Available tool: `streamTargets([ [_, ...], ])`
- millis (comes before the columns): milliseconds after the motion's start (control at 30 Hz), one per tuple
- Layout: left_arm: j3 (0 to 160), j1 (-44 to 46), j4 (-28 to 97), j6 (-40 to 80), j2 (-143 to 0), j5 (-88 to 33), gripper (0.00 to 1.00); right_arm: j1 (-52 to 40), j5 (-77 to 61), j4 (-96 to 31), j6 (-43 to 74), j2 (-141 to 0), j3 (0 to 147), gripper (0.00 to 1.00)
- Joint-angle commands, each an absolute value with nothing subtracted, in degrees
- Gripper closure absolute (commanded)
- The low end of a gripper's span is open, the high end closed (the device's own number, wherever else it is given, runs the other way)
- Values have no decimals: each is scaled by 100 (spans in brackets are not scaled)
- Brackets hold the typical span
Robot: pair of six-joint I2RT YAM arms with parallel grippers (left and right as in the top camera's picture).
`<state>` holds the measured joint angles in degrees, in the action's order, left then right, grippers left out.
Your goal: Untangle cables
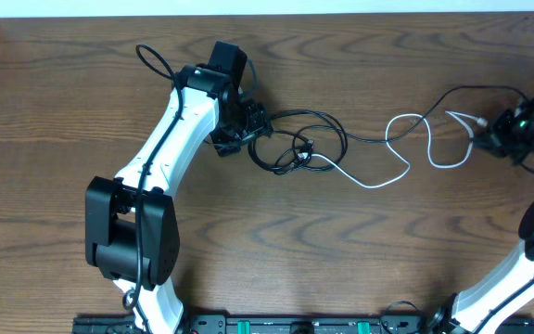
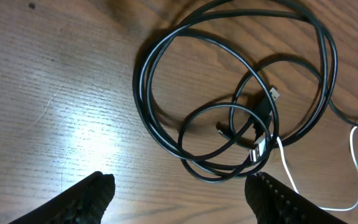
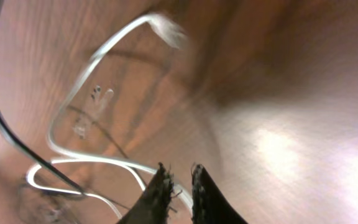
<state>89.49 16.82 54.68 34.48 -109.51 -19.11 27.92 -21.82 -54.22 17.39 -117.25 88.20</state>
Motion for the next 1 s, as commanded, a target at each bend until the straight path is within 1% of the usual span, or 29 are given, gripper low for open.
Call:
streamTargets([
  [0, 8969, 1673, 5424, 3476, -10973, -1833, 27, 2519, -318, -6064, 882, -11469, 9430, 72],
  [33, 8969, 1675, 5411, 3476, -10973, -1831, 27, 2462, -161, -6187, 891, -11469, 9476, 58],
  [100, 8969, 1686, 5393, 3476, -10973, -1831, 26, 2394, -97, -6285, 891, -11472, 9478, 15],
  [133, 8969, 1686, 5395, 3474, -10973, -1831, 22, 2383, -99, -6305, 891, -11476, 9465, 4],
  [167, 8969, 1686, 5413, 3474, -10973, -1831, 21, 2375, -97, -6305, 891, -11476, 9454, 1],
  [400, 8947, 1691, 5588, 3476, -10973, -1833, 21, 2392, -174, -6344, 1044, -11476, 9380, 1],
  [467, 8934, 1728, 5704, 3474, -10973, -1828, 21, 2383, -703, -6361, 956, -11476, 9310, 1],
  [600, 8877, 1885, 5909, 3726, -10973, -1437, 21, 2307, -2908, -6396, -303, -11476, 9244, 1],
  [633, 8853, 1935, 5909, 3789, -10973, -1404, 21, 2261, -3275, -6434, -390, -11476, 9227, 1],
  [700, 8831, 2040, 5887, 3913, -10975, -1402, 21, 2051, -3686, -6420, -451, -11476, 9207, 1],
  [867, 8829, 2196, 5603, 3892, -10975, -1291, 21, 1302, -3894, -6399, -1546, -11476, 9207, 1],
  [967, 8831, 2163, 5454, 3559, -10973, -711, 21, 718, -3695, -6206, -1675, -11476, 9207, 1],
])
